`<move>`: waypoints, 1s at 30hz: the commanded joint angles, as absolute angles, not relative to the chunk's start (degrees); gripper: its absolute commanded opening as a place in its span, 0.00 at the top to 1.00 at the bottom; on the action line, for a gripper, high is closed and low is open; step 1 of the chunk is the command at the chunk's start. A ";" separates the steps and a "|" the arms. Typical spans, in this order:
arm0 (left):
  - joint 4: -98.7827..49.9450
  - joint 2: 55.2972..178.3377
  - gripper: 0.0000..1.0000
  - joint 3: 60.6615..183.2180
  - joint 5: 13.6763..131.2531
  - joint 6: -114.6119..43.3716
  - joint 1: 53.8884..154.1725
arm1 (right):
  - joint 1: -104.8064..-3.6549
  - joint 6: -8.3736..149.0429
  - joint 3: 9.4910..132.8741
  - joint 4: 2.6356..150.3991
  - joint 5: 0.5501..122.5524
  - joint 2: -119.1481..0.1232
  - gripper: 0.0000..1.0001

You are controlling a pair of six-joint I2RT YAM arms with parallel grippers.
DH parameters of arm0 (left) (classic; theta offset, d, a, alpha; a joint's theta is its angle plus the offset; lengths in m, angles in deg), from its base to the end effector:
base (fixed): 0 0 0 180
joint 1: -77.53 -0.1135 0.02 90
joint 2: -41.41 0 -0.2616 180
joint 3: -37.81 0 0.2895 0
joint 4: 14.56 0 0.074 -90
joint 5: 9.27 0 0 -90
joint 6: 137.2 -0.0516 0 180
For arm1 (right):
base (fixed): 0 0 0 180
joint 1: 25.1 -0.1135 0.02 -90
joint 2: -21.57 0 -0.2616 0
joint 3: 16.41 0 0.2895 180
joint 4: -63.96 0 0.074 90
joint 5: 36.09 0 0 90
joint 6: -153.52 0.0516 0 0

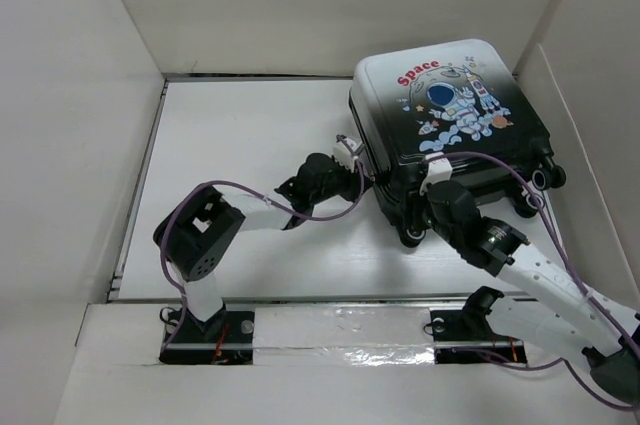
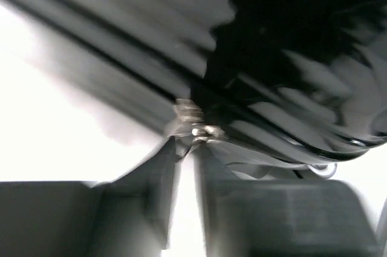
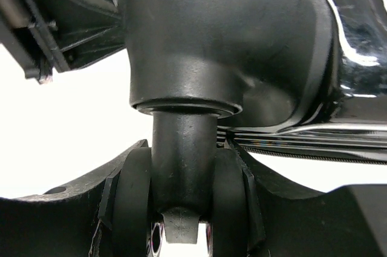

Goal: Pack the luggage

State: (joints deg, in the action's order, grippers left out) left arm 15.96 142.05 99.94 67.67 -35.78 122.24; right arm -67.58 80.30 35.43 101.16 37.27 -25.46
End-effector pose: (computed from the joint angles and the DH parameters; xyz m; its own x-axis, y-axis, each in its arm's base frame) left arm 0.2888 -0.3023 0.1731 -0.2640 -0.0100 -0.9645 0.8081 0.5436 -0.2269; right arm 0.1829 0.1474 0.2631 -0.5136 -0.0952 -0.8528 -0.3347 0.9373 0.0969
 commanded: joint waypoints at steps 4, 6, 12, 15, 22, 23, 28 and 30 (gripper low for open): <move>22.25 130.84 0.38 88.48 86.52 -25.95 111.55 | -76.77 78.81 40.45 91.40 47.84 -30.71 1.00; 20.86 125.37 0.28 85.47 91.23 -19.89 111.02 | -80.54 78.20 42.82 88.33 48.02 -37.03 1.00; 9.96 96.03 0.07 76.24 104.52 -8.02 110.40 | -88.02 76.71 55.12 79.28 53.20 -53.36 1.00; 7.33 83.63 0.01 73.68 107.43 -6.43 109.79 | -90.14 74.86 64.87 78.65 56.98 -60.59 1.00; -9.97 70.16 0.01 77.36 111.05 -4.23 109.17 | -93.22 73.54 72.46 82.08 54.71 -63.35 0.00; -11.22 69.80 0.01 78.59 111.14 -3.79 109.17 | -93.22 73.45 71.58 82.16 54.18 -59.07 0.00; -12.54 69.36 0.01 80.53 102.98 -4.22 109.79 | -93.22 71.87 66.06 88.31 37.01 -42.89 0.00; -14.13 69.36 0.01 82.46 98.95 -5.09 109.79 | -92.70 71.87 63.33 89.37 28.64 -32.82 0.00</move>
State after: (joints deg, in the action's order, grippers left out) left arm -12.17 70.16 77.78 105.11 -4.72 109.43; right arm -93.68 74.74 65.79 91.60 41.11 -44.25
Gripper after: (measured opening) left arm 0.989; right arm 0.999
